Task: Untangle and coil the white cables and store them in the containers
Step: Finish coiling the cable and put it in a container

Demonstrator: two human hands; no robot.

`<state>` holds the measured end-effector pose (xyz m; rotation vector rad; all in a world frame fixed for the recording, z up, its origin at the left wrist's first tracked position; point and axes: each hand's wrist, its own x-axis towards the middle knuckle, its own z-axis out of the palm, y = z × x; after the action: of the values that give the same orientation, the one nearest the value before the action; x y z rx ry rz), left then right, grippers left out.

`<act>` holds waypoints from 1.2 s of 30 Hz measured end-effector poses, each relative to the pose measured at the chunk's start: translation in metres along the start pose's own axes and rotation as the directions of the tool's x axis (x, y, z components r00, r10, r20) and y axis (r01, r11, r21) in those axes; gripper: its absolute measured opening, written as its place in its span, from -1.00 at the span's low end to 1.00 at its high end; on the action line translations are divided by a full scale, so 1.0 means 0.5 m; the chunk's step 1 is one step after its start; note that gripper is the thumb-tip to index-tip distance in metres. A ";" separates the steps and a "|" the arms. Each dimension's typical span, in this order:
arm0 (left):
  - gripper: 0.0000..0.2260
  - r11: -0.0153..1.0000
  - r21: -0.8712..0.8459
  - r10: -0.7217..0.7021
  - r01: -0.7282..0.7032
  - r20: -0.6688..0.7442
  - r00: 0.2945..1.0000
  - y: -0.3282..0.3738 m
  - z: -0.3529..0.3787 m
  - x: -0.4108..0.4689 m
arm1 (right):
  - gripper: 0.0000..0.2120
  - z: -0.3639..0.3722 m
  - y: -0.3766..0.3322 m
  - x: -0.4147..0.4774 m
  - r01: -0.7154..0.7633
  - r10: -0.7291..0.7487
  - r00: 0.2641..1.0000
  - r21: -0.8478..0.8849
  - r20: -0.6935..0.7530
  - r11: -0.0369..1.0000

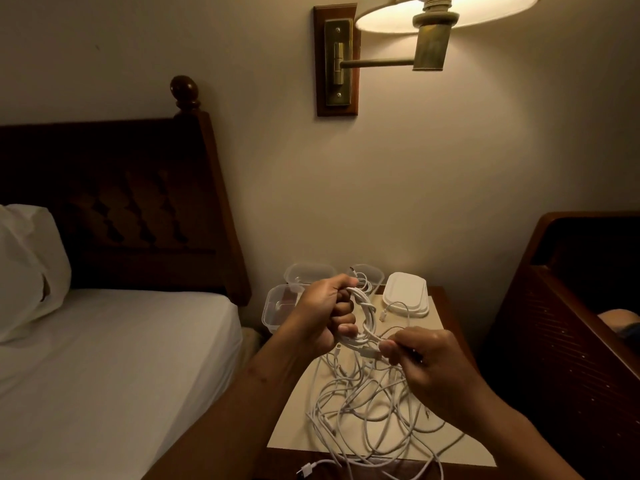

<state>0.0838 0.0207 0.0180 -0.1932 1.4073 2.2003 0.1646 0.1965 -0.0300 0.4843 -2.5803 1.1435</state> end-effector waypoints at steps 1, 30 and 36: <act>-0.53 1.000 0.010 -0.001 0.001 0.010 1.000 0.001 0.002 -0.004 | -0.90 -0.001 0.007 0.003 0.030 -0.031 0.999 -0.017 -0.028 0.999; -0.50 0.995 -0.082 -0.052 0.051 -0.007 0.999 -0.003 0.001 0.002 | -0.49 -0.002 -0.069 0.005 -0.108 0.083 0.981 0.143 0.174 0.984; -0.49 0.999 -0.016 -0.049 0.050 0.022 0.999 -0.020 0.006 -0.009 | -0.77 -0.012 -0.049 0.029 -0.234 0.170 0.964 0.352 0.202 0.906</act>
<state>0.0932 0.0252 0.0129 -0.2069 1.3593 2.1678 0.1623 0.1826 -0.0043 0.4104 -2.6030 1.7564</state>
